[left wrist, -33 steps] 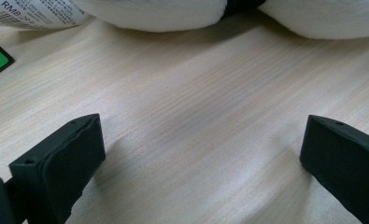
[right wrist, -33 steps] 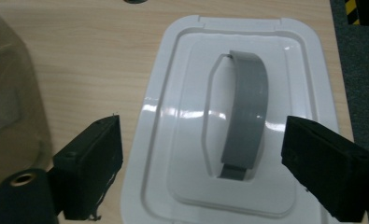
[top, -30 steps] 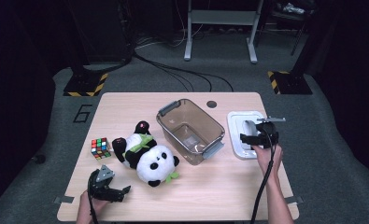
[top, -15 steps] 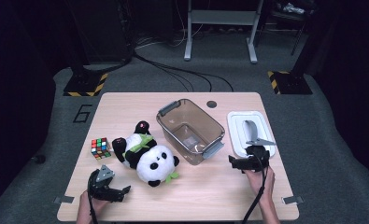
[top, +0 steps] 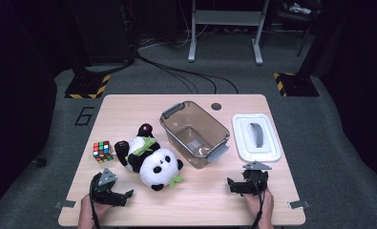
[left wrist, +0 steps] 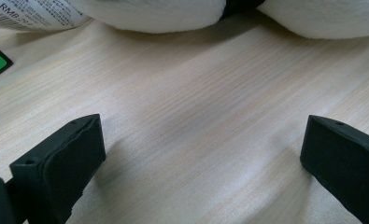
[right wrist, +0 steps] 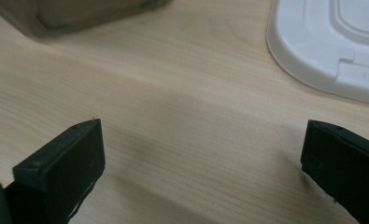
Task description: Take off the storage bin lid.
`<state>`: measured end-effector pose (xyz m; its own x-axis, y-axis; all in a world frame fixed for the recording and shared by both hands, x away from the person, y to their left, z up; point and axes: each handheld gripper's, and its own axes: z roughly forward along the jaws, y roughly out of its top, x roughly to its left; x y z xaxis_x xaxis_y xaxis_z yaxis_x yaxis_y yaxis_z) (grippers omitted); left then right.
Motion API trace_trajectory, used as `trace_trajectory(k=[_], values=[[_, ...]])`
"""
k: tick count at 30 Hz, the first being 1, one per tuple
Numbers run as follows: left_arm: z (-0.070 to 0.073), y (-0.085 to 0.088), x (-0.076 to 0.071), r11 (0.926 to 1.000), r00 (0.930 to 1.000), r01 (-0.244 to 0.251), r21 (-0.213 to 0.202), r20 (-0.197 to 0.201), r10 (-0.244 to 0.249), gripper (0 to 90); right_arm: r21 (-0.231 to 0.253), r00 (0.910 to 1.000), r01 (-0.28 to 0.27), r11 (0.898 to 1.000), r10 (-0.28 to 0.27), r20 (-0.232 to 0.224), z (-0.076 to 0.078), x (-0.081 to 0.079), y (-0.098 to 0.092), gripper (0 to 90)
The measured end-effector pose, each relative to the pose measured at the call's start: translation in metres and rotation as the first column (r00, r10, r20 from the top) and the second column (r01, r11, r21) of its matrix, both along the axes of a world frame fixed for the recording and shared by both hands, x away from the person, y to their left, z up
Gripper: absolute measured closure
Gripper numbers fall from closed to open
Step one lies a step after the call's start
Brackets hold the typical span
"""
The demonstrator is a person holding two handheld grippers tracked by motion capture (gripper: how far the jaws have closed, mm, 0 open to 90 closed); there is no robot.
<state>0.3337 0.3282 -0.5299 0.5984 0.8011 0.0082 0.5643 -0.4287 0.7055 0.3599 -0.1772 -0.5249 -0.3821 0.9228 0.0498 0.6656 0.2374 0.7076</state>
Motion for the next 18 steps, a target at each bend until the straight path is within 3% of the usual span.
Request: trace_trajectory(k=[1,9,18], values=[[-0.001,-0.001,0.0,1.0,0.9999,-0.008,-0.005,0.013,0.008,0.0,-0.011,1.0,0.001,1.0,-0.001,-0.004,-0.001,0.0,0.002,0.0],[0.004,0.001,0.0,0.9999,0.9999,0.013,-0.01,-0.003,-0.013,0.0,-0.041,0.9992,-0.028,0.999,0.029,0.028,-0.005,-0.001,0.006,0.0],[0.029,0.007,-0.006,0.9982,0.9998,0.008,-0.06,0.017,-0.007,0.0,-0.04,0.9985,-0.045,0.998,0.046,0.028,-0.005,0.001,0.005,0.0]])
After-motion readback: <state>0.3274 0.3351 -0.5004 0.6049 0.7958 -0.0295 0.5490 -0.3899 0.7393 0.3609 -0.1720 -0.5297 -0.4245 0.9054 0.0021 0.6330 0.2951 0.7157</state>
